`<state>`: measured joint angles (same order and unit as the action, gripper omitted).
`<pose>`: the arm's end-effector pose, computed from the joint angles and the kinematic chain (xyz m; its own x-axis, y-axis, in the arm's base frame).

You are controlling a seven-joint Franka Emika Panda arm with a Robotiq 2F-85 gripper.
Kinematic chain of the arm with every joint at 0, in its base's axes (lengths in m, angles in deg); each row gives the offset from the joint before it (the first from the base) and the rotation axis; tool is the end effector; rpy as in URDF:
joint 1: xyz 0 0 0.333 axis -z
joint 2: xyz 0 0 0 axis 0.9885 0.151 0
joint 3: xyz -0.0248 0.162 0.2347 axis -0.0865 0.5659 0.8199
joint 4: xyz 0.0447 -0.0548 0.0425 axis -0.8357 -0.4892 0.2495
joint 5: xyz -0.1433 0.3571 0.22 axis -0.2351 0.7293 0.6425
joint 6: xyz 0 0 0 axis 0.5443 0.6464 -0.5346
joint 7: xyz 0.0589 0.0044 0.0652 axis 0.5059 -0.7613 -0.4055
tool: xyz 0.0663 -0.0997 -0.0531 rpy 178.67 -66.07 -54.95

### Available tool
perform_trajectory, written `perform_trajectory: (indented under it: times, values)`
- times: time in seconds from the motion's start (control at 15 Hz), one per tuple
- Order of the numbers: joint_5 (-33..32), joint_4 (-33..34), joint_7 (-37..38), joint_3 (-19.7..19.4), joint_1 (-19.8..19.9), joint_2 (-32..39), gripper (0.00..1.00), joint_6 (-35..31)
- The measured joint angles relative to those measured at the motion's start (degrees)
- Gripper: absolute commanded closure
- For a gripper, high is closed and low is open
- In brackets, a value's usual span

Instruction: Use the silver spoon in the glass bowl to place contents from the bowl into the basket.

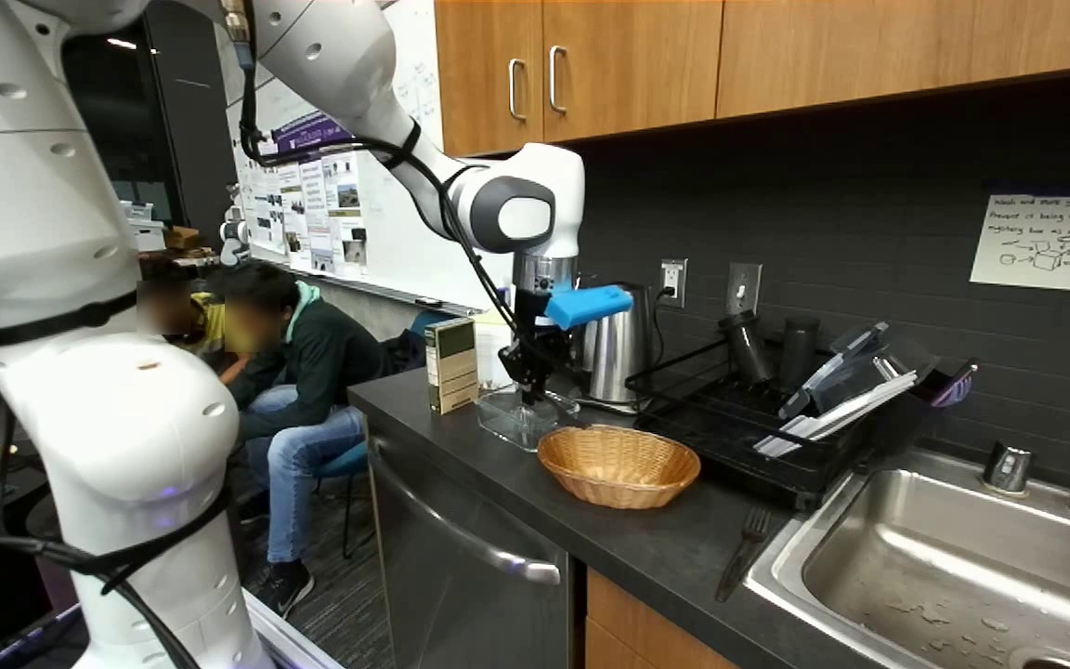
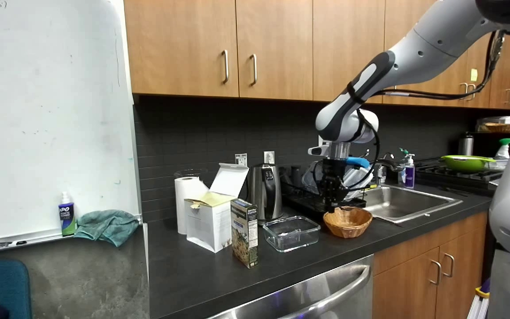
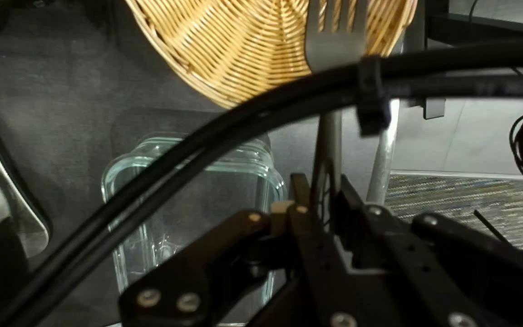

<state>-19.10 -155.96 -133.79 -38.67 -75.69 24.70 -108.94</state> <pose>0.4842 -0.1527 0.2840 0.2327 0.9650 0.1208 0.9717 -0.2360 0.0138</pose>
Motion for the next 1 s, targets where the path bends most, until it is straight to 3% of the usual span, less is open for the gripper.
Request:
perform_trajectory:
  times: [1.0]
  values:
    - [-1.16,0.03,-17.91,-3.05,2.51,-0.01,0.96,1.4]
